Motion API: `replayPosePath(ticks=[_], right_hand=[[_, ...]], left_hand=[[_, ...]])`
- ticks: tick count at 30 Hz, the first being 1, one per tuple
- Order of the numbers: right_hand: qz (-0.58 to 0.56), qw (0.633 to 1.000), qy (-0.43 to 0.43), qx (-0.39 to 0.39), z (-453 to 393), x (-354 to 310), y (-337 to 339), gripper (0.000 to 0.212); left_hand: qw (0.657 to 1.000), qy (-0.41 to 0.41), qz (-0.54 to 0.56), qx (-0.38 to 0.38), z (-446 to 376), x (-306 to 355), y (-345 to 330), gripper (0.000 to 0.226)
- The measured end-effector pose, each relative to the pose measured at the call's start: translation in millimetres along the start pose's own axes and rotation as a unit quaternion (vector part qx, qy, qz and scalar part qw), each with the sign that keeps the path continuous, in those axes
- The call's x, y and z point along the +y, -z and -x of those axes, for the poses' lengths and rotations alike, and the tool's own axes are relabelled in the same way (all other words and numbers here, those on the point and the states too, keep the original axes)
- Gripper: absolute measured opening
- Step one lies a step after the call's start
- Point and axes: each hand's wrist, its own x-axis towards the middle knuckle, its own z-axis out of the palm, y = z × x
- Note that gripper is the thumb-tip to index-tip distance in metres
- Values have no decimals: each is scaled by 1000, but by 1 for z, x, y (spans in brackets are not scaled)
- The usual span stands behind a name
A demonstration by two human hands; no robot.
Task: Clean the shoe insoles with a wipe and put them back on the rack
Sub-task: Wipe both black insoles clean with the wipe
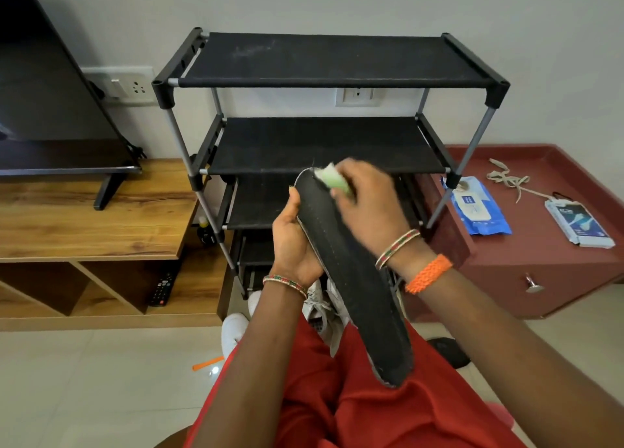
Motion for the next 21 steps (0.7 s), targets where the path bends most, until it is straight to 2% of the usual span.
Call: replayPosePath(ticks=[2, 5, 7, 11, 16, 18, 21], right_hand=[[21, 998, 27, -59, 18, -3, -12, 22], [-32, 994, 38, -96, 41, -8, -14, 22], [-21, 996, 46, -77, 39, -8, -11, 19], [76, 997, 8, 23, 3, 1, -6, 15], [76, 992, 63, -75, 31, -7, 0, 30], [81, 993, 58, -71, 32, -8, 4, 30], [104, 993, 47, -28, 2, -4, 7, 24]], left_hand=[[999, -11, 25, -19, -1, 1, -1, 63], [998, -22, 50, -12, -2, 8, 5, 63], [999, -22, 46, -16, -2, 7, 3, 65], [1000, 7, -8, -22, 4, -9, -9, 70], [998, -23, 50, -27, 2, 10, -2, 70], [998, -19, 43, -28, 0, 5, -4, 70], [999, 36, 0, -37, 5, -19, -19, 69]])
